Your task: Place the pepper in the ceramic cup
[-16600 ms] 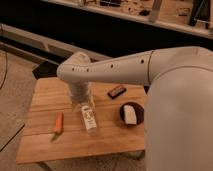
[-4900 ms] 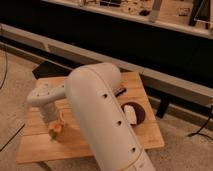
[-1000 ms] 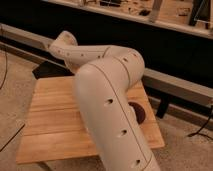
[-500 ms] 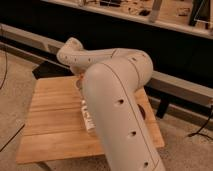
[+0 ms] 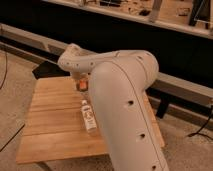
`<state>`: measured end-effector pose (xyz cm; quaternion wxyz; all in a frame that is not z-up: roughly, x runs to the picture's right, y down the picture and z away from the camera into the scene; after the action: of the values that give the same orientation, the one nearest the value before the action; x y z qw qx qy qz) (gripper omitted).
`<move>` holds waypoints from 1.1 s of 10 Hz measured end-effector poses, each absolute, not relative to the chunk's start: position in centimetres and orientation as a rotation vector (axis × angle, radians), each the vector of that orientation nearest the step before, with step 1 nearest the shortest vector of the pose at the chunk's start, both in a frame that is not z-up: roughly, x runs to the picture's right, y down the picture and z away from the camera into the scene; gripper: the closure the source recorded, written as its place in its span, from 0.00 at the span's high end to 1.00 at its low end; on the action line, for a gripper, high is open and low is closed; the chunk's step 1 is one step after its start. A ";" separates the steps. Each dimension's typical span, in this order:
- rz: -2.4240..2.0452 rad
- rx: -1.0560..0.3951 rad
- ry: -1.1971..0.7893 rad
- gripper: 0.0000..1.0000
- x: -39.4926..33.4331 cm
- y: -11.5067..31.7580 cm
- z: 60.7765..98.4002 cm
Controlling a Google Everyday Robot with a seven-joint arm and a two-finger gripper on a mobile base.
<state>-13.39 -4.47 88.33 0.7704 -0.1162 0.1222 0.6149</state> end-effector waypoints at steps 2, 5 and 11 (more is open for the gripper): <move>1.328 -0.257 0.263 0.50 -13.0 -4.0 87.8; 1.323 -0.244 0.258 0.76 -12.4 -4.3 87.2; 1.311 -0.209 0.229 0.80 -12.9 -6.3 86.6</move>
<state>-12.93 -6.35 86.57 0.7815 -0.0970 0.1063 0.6071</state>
